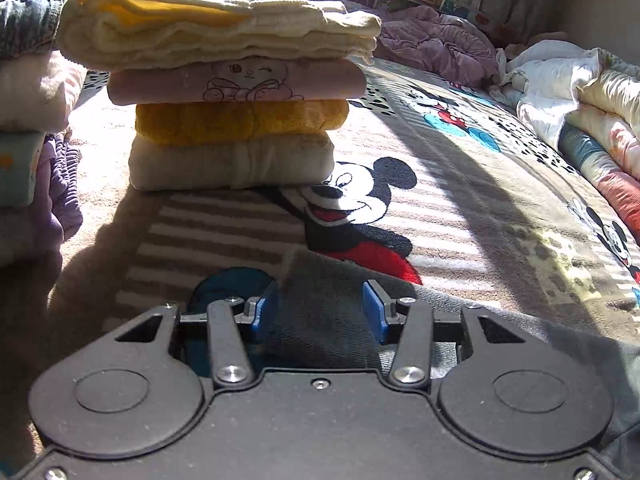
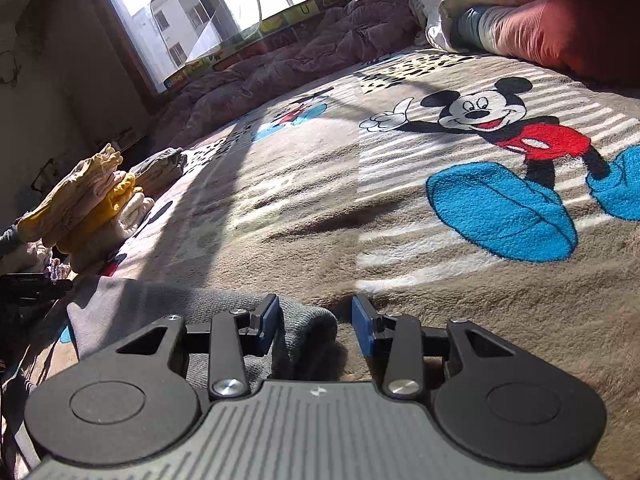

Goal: Fold clothes

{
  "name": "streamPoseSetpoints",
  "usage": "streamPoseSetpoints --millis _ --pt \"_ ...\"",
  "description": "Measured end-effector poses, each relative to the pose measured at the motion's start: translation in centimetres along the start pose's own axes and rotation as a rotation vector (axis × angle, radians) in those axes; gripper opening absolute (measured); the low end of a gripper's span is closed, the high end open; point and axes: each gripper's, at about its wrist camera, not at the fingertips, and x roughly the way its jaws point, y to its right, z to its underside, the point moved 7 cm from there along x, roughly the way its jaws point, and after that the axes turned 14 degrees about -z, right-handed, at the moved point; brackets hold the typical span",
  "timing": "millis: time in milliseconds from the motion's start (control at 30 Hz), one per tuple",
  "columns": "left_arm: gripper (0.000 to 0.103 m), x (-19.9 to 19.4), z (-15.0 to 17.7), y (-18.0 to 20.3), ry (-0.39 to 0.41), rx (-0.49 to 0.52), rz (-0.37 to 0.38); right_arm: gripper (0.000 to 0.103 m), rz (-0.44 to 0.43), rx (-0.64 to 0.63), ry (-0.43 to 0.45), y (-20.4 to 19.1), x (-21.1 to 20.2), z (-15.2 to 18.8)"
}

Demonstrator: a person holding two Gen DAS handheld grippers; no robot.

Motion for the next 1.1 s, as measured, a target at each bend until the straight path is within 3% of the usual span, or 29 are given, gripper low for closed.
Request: streamPoseSetpoints --millis 67,167,200,300,367,467,667,733,833,900,1033,1100 --pt "0.046 -0.6 0.7 1.9 0.011 0.057 0.049 0.041 0.014 -0.021 -0.006 -0.2 0.3 0.1" --pt "0.044 -0.2 1.3 2.1 0.015 0.082 -0.026 0.04 0.018 -0.025 -0.004 0.0 0.4 0.2" --pt "0.034 -0.1 1.5 2.1 0.016 0.091 -0.051 0.04 0.018 -0.025 -0.002 0.0 0.4 0.2" --pt "0.039 -1.3 1.9 2.9 0.055 0.159 -0.131 0.039 0.023 -0.029 0.002 0.1 0.4 0.3" --pt "0.037 -2.5 2.1 2.7 0.068 0.151 -0.19 0.039 0.027 -0.032 0.002 0.1 0.4 0.3" --pt "0.038 -6.0 3.2 0.9 0.085 0.076 -0.201 0.039 0.037 -0.028 0.015 0.0 -0.1 0.2" --pt "0.041 -10.5 7.4 3.3 0.095 -0.011 -0.092 0.045 0.059 -0.111 0.109 -1.6 -3.6 0.0" --pt "0.041 -11.9 8.9 4.3 0.098 -0.038 -0.052 0.043 0.005 -0.172 0.132 -3.6 -4.9 0.3" --pt "0.041 -14.1 11.0 5.8 0.101 -0.079 0.007 0.039 -0.083 -0.287 0.099 -7.5 -6.0 2.0" --pt "0.041 -15.5 12.5 6.7 0.104 -0.106 0.046 0.039 -0.095 -0.327 0.057 -9.2 -5.6 3.5" --pt "0.037 -14.4 15.3 16.3 0.137 0.041 0.127 0.035 -0.118 -0.406 -0.026 -12.6 -5.0 6.7" --pt "0.034 -12.7 16.6 18.3 0.134 0.085 0.089 0.035 -0.12 -0.441 -0.069 -14.0 -4.6 8.2"
